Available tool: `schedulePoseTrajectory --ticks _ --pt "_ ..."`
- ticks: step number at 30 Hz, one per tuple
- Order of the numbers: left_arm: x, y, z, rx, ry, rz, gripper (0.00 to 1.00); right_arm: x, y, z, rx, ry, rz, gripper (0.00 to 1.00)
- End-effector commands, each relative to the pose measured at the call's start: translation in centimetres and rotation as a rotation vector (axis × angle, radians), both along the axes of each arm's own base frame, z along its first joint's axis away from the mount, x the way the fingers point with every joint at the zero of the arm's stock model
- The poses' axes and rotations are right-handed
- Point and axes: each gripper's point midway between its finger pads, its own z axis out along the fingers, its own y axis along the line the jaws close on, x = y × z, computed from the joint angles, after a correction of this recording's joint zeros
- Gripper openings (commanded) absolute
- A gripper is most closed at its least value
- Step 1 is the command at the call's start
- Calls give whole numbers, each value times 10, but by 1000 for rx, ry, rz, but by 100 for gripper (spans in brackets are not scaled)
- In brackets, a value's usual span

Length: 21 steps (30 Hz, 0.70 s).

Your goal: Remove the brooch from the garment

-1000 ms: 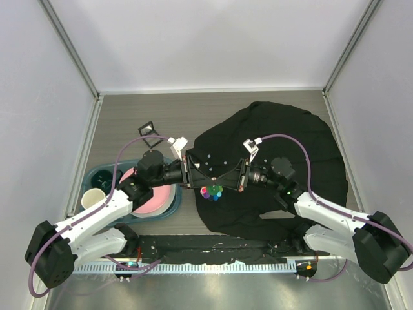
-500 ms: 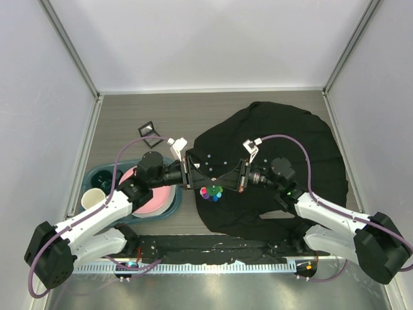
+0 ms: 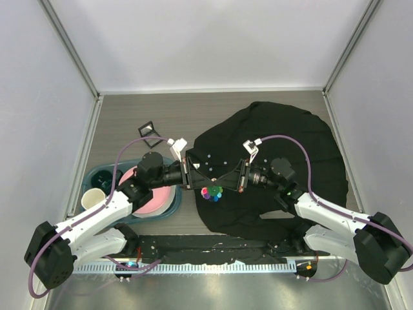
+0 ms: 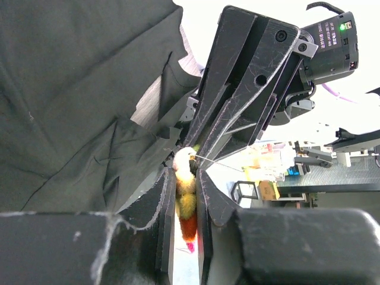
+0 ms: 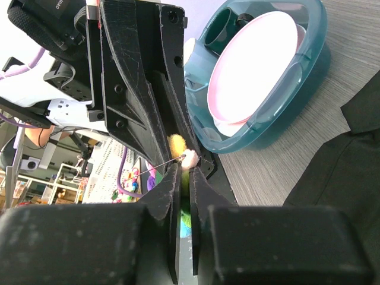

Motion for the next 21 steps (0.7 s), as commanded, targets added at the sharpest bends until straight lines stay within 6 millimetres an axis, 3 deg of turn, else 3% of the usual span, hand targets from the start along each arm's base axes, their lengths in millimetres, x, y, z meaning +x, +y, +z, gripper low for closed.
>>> schedulePoseTrajectory --ticks 1,21 --pt "2 3 7 -13 -54 21 0 -7 0 12 36 -47 26 13" --pt "4 5 13 -36 -76 42 0 -18 -1 8 48 -33 67 36"
